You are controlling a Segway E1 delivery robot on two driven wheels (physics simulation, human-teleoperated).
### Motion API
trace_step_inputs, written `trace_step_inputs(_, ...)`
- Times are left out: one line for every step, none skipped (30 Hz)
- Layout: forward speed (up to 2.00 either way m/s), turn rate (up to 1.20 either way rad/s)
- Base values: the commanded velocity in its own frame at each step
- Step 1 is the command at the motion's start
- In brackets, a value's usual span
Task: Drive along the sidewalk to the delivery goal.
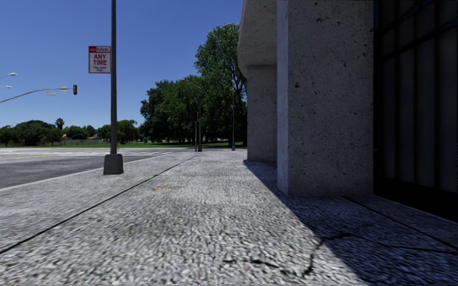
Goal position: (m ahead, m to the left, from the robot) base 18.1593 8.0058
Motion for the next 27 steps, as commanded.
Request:
trace_step_inputs(1.93,0.00)
trace_step_inputs(1.94,0.00)
trace_step_inputs(1.95,0.00)
trace_step_inputs(1.95,0.00)
trace_step_inputs(1.95,0.00)
trace_step_inputs(1.95,0.00)
trace_step_inputs(1.96,0.00)
trace_step_inputs(1.96,0.00)
trace_step_inputs(1.96,0.00)
trace_step_inputs(2.00,0.00)
trace_step_inputs(2.00,0.00)
trace_step_inputs(2.00,0.00)
trace_step_inputs(2.00,0.00)
trace_step_inputs(2.00,0.00)
trace_step_inputs(2.00,0.00)
trace_step_inputs(2.00,0.00)
trace_step_inputs(2.00,0.00)
trace_step_inputs(2.00,0.00)
trace_step_inputs(2.00,0.00)
trace_step_inputs(2.00,0.00)
trace_step_inputs(2.00,0.10)
trace_step_inputs(2.00,0.10)
trace_step_inputs(2.00,0.14)
trace_step_inputs(2.00,0.17)
trace_step_inputs(2.00,0.17)
trace_step_inputs(2.00,0.17)
trace_step_inputs(2.00,0.18)
